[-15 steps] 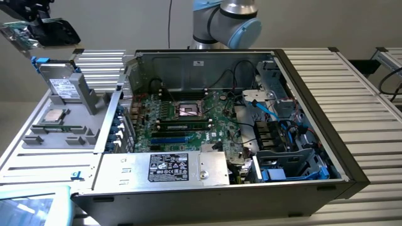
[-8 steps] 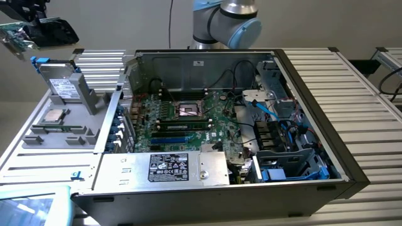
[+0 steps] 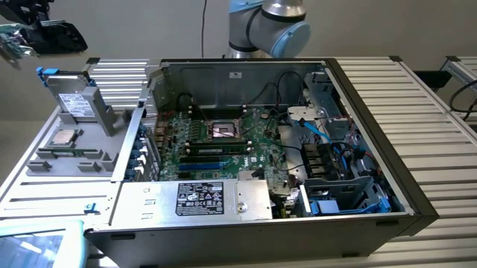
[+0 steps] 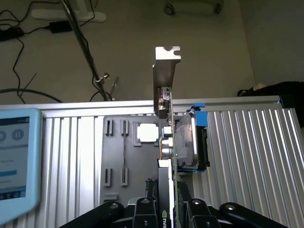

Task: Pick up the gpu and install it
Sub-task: 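Pick up the gpu and move the gpu toward the slot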

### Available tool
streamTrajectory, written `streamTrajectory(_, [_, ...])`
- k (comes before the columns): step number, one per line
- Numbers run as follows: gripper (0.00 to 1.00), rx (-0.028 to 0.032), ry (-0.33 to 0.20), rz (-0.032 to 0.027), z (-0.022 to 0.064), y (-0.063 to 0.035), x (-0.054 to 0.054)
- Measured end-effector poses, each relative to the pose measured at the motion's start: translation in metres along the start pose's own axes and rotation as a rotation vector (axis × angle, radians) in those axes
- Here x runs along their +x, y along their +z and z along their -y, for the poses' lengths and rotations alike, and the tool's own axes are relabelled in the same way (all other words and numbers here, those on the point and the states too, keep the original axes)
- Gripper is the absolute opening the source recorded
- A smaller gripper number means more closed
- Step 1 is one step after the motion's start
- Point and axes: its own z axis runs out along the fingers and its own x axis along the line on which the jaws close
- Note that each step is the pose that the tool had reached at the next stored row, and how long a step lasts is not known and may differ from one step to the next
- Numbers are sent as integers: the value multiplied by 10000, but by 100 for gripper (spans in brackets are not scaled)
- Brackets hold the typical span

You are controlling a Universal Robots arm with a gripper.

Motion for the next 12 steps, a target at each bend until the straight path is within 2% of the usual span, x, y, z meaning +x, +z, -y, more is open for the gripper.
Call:
streamTrajectory(1, [29,-126,24,-37,2,0,-1])
streamTrajectory(2, [29,-180,59,-122,2,0,-7])
streamTrajectory(3, [29,-208,103,-261,2,1,-14])
streamTrajectory(5, [29,-243,215,-613,1,2,-24])
streamTrajectory(6, [29,-245,255,-742,1,3,-29])
streamTrajectory(12, [29,-264,260,-753,1,3,-29])
